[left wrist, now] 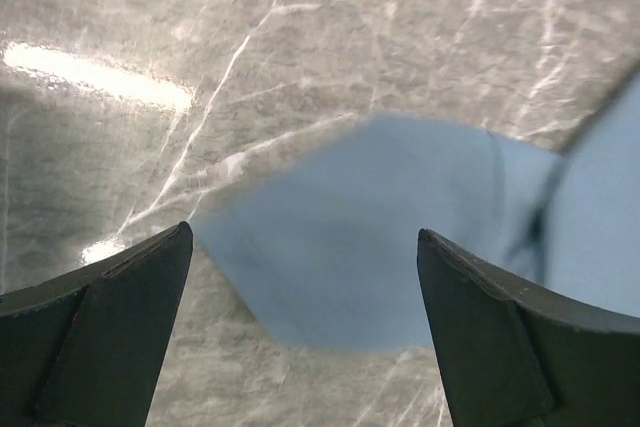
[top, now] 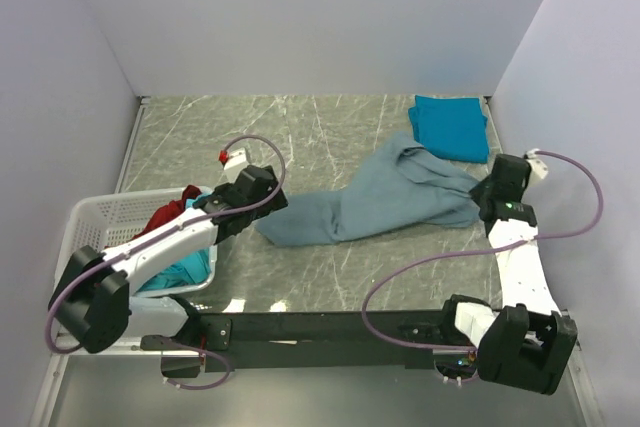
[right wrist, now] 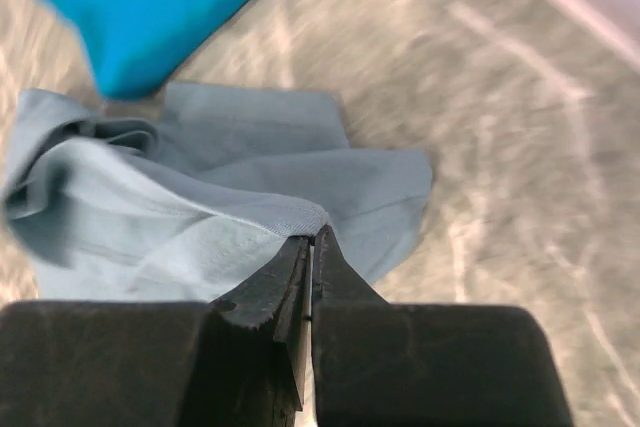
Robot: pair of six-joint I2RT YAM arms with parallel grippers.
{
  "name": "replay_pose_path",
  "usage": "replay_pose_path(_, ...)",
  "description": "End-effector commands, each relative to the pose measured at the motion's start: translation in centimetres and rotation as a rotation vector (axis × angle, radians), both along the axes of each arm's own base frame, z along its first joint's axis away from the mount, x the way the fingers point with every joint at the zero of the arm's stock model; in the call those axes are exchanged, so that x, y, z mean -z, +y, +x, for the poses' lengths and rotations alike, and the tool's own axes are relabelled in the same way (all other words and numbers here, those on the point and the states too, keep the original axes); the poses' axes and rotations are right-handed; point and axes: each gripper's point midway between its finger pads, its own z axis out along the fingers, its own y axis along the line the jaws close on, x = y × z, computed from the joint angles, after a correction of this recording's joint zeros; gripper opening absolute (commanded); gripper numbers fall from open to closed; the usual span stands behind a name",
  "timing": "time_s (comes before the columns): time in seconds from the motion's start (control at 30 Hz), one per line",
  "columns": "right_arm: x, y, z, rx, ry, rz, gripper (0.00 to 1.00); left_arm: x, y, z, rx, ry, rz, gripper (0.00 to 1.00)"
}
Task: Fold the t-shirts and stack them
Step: Flatten the tshirt out
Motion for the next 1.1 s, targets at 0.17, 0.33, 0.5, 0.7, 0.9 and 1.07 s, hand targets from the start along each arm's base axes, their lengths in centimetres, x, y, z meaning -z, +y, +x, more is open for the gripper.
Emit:
replay_pose_path(0.17, -1.3, 0.1, 0.5, -0.054, -0.065, 0.051, 0.0, 2.7, -1.9, 0.7, 0.001, 0.134, -0.024, 0.99)
replay_pose_path(0.33, -0.5, 0.7, 0.5, -0.082, -0.051, 0.073, 0.0, 5.4, -3.1, -2.0, 0.091, 0.245, -0.079, 0.99)
replay_pose_path(0.5, -0.3, 0.8, 0.5, -0.084, -0.048, 0.073, 0.0, 7.0, -3.3, -4.8, 0.142, 0.332, -0.124, 0.99)
replay_pose_path(0.7, 0.2, 0.9, 0.4, -0.089, -0.041, 0.083, 0.0, 8.5, -2.1, -4.9, 0.106, 0.363, -0.028, 0.99)
replay_pose_path(0.9, 0.4, 1.2, 0.4, -0.101, -0.039, 0.089, 0.0, 9.1, -3.4, -3.7, 0.13, 0.361, -0.034, 0.81)
replay_pose_path(1.07, 0.4, 1.2, 0.4, -0.105, -0.042, 0.088, 0.0, 10.2, -4.5, -3.6, 0.171, 0.379, -0.062, 0.71)
